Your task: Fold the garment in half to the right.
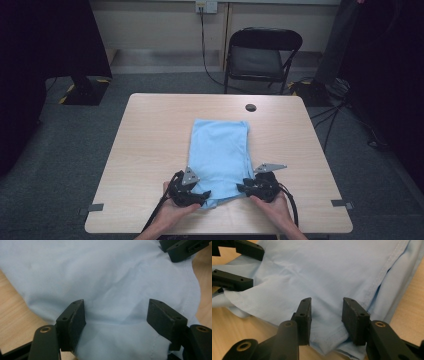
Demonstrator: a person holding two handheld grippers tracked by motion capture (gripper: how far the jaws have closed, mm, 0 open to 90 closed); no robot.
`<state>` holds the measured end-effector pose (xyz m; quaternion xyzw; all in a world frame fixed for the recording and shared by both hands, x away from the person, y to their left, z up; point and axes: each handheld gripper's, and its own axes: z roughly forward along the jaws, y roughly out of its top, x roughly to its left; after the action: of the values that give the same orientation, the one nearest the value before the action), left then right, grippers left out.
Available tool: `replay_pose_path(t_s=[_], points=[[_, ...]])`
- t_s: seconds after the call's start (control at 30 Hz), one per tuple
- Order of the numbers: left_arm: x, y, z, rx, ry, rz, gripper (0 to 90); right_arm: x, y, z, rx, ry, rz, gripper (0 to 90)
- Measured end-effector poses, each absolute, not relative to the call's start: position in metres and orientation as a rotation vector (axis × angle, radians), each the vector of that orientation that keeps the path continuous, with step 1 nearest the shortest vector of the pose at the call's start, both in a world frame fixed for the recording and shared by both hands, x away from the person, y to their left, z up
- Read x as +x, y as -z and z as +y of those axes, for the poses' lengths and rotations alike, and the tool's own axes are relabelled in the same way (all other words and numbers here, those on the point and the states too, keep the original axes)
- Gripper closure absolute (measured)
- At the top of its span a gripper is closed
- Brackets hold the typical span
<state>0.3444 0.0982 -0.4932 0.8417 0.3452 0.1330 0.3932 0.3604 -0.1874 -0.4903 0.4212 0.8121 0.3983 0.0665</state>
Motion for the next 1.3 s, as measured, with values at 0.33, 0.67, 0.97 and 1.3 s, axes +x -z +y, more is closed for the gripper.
replay_pose_path(t_s=[0.33, 0.67, 0.97, 1.3], points=[[0.344, 0.493, 0.102, 2.075, -0.276, 0.925, 31.3, 0.360, 0.488, -0.185, 1.270, -1.174, 2.461, 48.6], [0.350, 0.480, 0.115, 2.010, -0.247, 0.967, 10.4, 0.358, 0.471, -0.195, 1.256, -1.325, 2.413, 26.5], [0.347, 0.464, 0.138, 1.951, -0.251, 1.014, 1.0, 0.349, 0.455, -0.216, 1.327, -1.341, 2.254, 11.8], [0.340, 0.460, 0.168, 1.942, -0.385, 1.072, 1.0, 0.339, 0.447, -0.251, 1.411, -1.371, 2.134, 5.0]])
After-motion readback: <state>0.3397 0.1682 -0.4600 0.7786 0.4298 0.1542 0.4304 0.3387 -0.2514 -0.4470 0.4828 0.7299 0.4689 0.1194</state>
